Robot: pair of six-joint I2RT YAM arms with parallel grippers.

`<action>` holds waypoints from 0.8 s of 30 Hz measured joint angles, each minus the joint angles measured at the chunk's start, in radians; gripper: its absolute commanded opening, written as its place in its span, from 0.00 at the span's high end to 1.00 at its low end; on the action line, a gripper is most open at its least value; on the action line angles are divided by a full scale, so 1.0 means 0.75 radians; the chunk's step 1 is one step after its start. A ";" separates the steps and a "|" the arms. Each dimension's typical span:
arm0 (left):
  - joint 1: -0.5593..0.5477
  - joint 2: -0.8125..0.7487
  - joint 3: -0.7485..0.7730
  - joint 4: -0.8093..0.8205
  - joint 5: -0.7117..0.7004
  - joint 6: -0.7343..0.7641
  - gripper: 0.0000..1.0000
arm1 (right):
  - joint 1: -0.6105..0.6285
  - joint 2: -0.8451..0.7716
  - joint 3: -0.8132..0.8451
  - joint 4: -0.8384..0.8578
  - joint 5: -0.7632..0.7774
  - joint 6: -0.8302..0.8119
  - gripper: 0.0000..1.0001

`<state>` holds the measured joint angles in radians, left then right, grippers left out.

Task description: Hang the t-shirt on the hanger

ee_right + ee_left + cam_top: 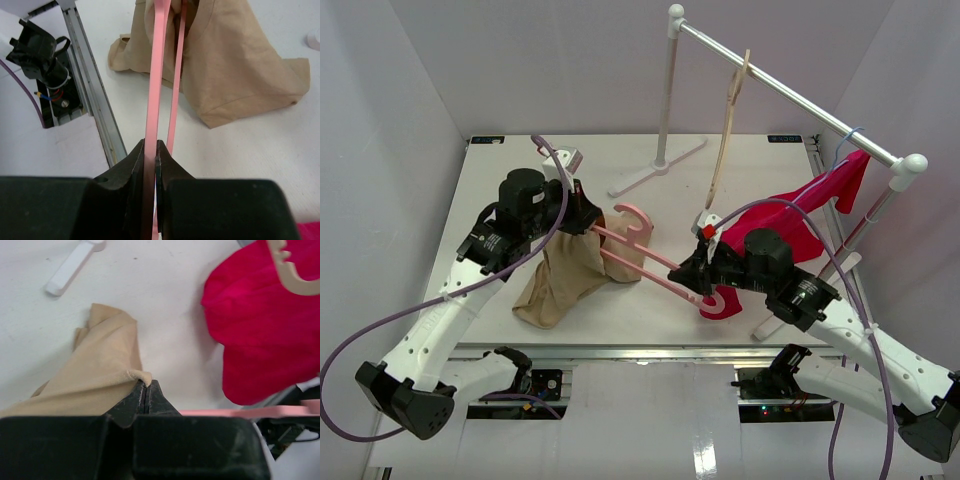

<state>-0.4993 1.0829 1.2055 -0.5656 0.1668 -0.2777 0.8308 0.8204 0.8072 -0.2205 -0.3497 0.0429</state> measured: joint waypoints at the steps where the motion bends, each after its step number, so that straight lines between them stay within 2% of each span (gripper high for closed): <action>1: 0.001 -0.006 0.008 0.001 0.043 0.006 1.00 | 0.000 0.001 -0.041 0.065 -0.002 0.010 0.92; 14: 0.008 -0.065 0.062 0.013 0.358 -0.003 1.00 | 0.000 0.011 -0.352 0.755 -0.012 0.108 0.92; 23: 0.008 -0.078 0.041 -0.001 0.417 -0.014 1.00 | 0.001 0.104 -0.555 1.230 0.050 0.188 0.92; 24: 0.008 -0.077 0.041 -0.009 0.416 -0.013 0.95 | 0.001 0.122 -0.564 1.267 0.053 0.195 0.92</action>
<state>-0.4934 1.0248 1.2366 -0.5727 0.4790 -0.2872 0.8318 0.9121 0.3843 0.7299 -0.3100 0.1889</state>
